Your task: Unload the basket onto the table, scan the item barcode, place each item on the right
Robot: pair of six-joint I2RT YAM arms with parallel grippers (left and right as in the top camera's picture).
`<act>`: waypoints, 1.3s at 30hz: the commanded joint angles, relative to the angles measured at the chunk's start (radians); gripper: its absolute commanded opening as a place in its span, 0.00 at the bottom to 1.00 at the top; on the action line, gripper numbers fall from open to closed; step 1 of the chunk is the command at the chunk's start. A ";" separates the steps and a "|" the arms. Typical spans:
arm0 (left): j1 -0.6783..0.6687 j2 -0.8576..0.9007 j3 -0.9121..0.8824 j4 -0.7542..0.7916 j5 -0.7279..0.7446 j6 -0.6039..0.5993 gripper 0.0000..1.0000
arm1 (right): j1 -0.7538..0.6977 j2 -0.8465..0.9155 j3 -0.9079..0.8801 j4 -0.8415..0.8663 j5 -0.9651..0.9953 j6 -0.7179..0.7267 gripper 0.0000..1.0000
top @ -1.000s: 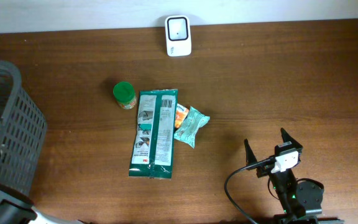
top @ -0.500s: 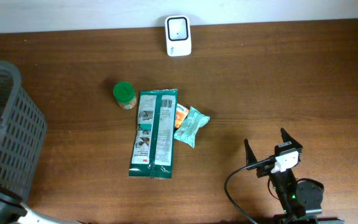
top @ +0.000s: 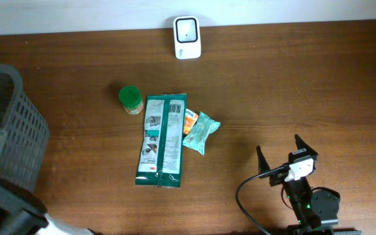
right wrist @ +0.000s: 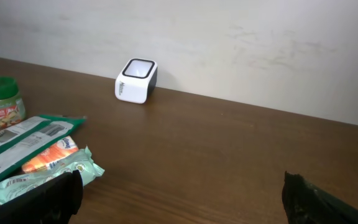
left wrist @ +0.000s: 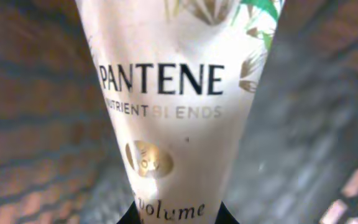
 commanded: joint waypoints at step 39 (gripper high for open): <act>-1.283 0.266 0.349 -0.063 0.609 -0.274 0.07 | -0.006 -0.006 -0.005 -0.005 -0.003 -0.003 0.98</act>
